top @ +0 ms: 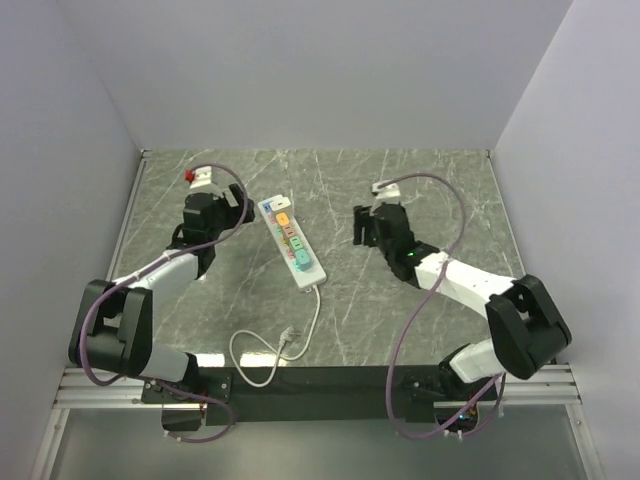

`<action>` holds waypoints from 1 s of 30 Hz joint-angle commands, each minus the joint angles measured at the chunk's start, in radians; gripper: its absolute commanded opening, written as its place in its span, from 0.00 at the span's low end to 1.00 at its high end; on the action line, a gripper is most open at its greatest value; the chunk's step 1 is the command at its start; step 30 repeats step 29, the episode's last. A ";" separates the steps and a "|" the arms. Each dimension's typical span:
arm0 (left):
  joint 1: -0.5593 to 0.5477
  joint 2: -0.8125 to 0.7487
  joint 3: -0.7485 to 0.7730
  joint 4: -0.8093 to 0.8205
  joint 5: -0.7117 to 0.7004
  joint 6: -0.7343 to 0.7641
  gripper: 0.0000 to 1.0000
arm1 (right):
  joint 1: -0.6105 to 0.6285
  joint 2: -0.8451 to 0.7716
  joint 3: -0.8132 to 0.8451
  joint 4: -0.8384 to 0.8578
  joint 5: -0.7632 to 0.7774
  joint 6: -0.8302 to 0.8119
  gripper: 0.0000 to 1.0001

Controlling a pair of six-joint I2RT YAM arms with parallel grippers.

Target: Insert the plug

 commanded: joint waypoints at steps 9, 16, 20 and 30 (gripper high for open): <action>0.109 -0.142 0.027 -0.126 -0.118 -0.111 0.99 | -0.217 -0.261 -0.162 0.198 0.005 0.073 0.71; 0.109 -0.199 -0.010 -0.138 -0.178 -0.147 0.99 | -0.231 -0.370 -0.222 0.201 0.052 0.136 0.72; 0.109 -0.231 -0.033 -0.140 -0.212 -0.160 0.99 | -0.231 -0.393 -0.232 0.200 0.040 0.142 0.72; 0.109 -0.327 -0.090 -0.097 -0.226 -0.151 1.00 | -0.232 -0.424 -0.238 0.186 0.035 0.148 0.72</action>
